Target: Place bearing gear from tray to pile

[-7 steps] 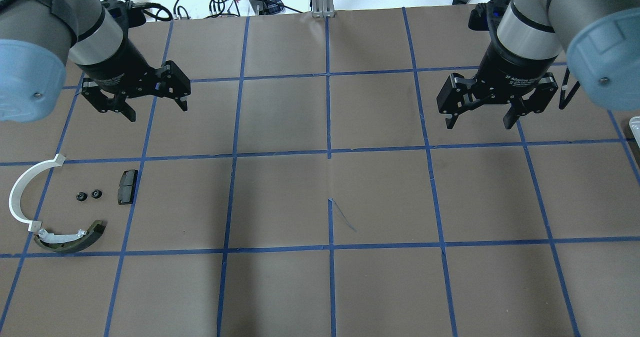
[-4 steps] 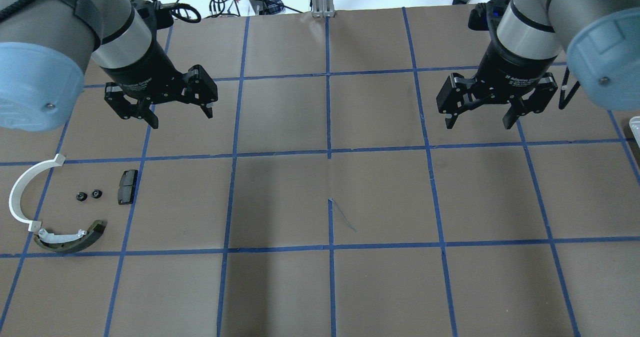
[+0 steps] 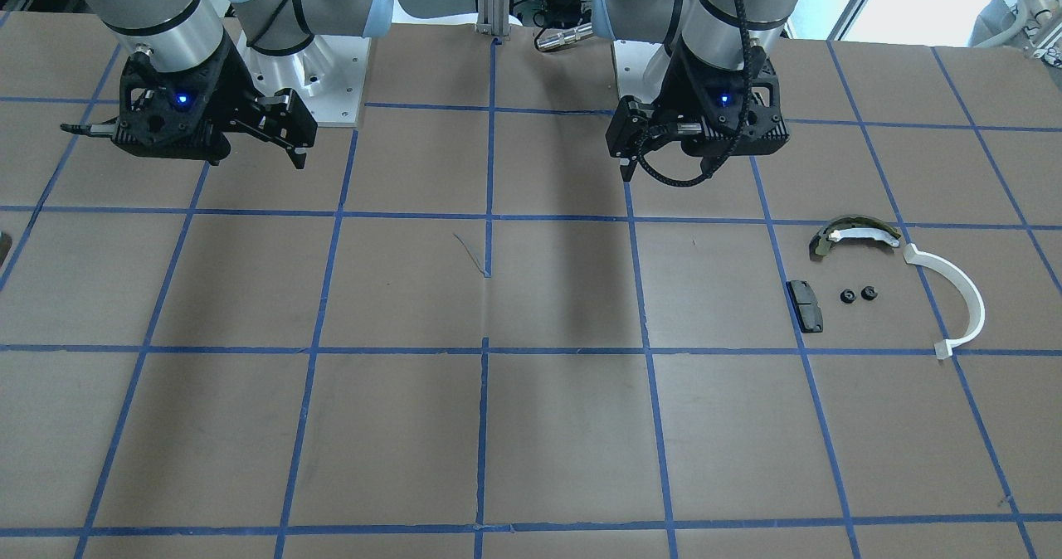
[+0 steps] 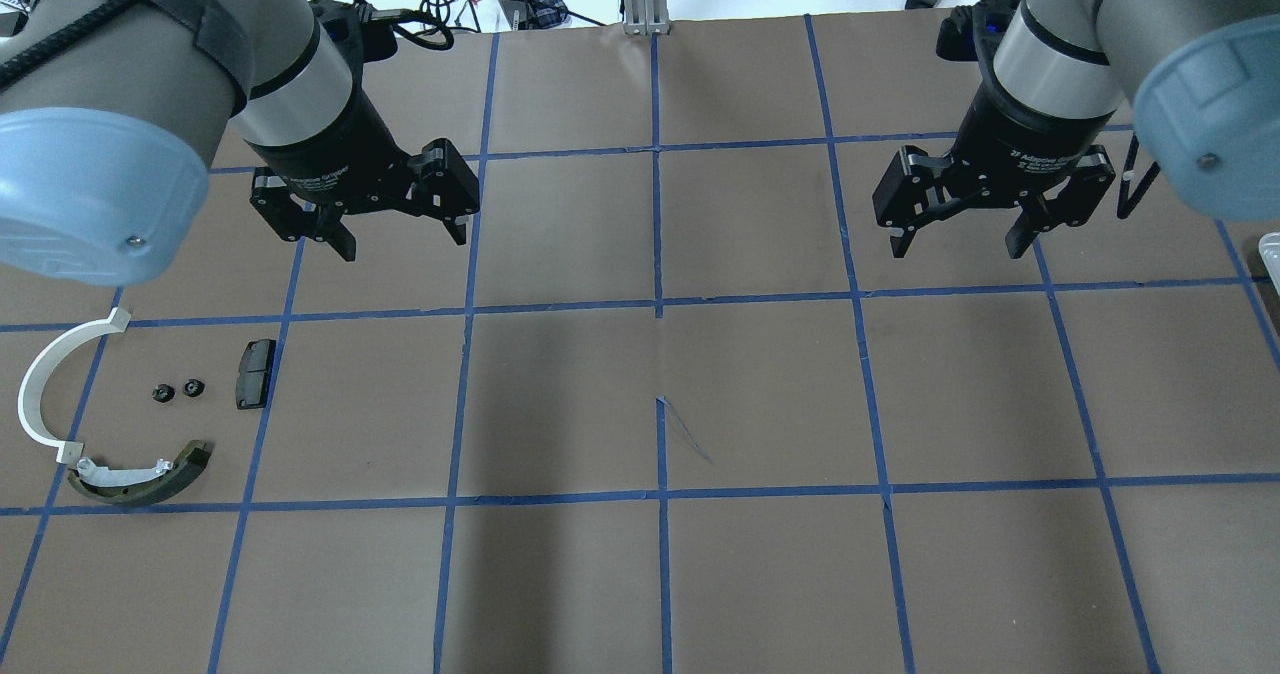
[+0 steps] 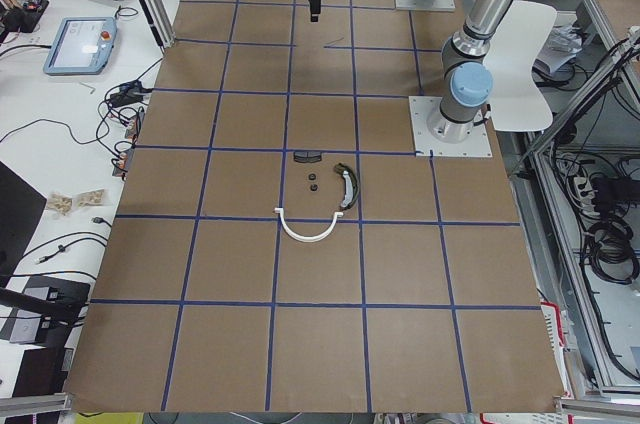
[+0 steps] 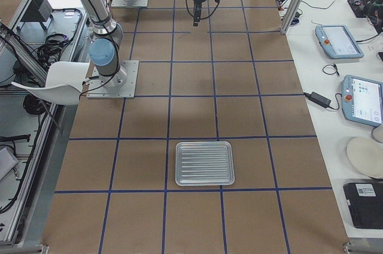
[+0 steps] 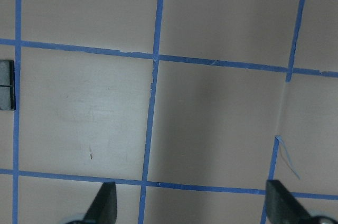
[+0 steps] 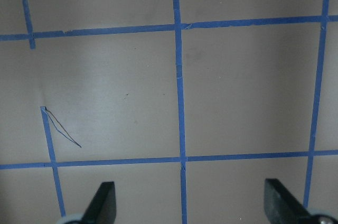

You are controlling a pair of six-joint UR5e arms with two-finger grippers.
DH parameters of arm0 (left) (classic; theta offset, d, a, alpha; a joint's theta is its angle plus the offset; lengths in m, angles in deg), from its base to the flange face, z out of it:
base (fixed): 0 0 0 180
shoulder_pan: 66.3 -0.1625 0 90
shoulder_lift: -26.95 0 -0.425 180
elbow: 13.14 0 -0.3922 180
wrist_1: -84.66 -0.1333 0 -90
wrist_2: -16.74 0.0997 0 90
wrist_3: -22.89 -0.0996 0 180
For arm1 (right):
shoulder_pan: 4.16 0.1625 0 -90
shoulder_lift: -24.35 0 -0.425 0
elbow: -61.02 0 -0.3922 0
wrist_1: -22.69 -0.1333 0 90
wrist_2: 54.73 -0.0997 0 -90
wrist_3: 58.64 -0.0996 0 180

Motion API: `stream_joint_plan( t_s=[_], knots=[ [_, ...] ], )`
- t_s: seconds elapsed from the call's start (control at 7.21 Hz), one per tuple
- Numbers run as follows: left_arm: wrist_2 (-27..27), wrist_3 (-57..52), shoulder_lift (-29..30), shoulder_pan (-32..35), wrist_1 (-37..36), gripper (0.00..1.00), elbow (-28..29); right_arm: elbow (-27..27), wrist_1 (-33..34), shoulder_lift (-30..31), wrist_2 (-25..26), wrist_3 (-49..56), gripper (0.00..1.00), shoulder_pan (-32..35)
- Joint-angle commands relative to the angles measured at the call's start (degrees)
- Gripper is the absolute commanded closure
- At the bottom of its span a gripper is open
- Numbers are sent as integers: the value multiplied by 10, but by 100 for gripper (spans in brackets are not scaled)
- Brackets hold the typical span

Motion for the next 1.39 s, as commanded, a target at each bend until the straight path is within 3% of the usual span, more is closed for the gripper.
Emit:
stream_joint_plan(
  t_s=[0.0, 0.42, 1.25],
  knots=[
    [3, -22, 0, -8, 1, 0, 4, 0, 0, 0, 0, 0, 0, 0],
    [10, -73, 42, -19, 65, 0, 89, 0, 0, 0, 0, 0, 0, 0],
    [8, -74, 43, -19, 60, 0, 89, 4, -1, 0, -2, 0, 0, -1]
  ],
)
